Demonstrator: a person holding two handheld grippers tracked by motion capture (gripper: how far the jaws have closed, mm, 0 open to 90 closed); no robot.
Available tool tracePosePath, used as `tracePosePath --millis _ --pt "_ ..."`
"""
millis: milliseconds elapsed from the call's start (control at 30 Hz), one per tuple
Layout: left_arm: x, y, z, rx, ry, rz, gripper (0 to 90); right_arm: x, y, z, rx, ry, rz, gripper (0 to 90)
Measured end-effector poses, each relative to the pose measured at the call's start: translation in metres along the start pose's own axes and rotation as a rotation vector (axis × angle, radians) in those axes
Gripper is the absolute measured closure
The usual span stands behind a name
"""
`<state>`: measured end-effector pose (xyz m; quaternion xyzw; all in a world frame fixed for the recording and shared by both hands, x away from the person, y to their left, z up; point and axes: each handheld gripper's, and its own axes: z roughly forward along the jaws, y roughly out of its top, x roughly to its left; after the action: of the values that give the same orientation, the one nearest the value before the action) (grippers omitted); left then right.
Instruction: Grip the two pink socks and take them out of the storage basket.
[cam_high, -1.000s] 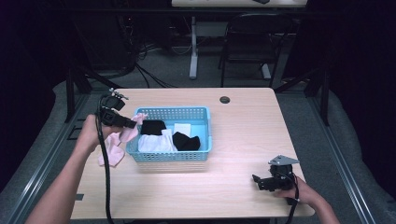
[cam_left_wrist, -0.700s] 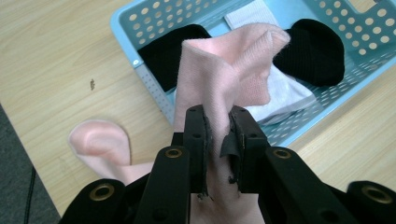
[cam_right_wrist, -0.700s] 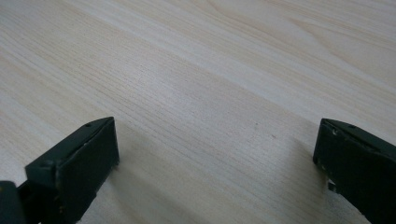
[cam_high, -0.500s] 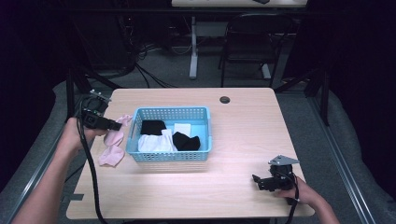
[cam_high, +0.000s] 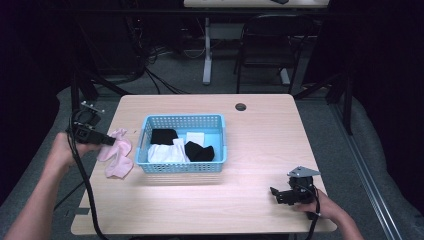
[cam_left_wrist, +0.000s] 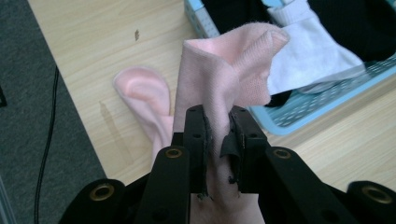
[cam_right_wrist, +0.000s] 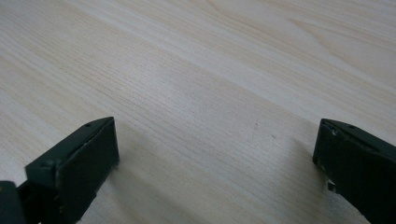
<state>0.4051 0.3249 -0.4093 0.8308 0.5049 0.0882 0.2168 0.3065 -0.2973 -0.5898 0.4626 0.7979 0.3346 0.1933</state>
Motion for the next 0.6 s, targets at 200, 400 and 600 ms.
tracePosePath --millis 200,400,600 --pt "0.013 -0.013 0.009 0.019 0.006 -0.044 78.0 0.0 0.0 0.0 0.003 0.001 0.001 0.0" --pt "0.021 -0.024 0.022 0.04 0.008 -0.083 78.0 0.0 0.0 0.0 0.002 0.0 0.001 0.0" --pt "0.026 -0.034 0.038 0.061 0.003 -0.104 78.0 0.0 0.0 0.0 0.004 -0.002 -0.003 0.0"
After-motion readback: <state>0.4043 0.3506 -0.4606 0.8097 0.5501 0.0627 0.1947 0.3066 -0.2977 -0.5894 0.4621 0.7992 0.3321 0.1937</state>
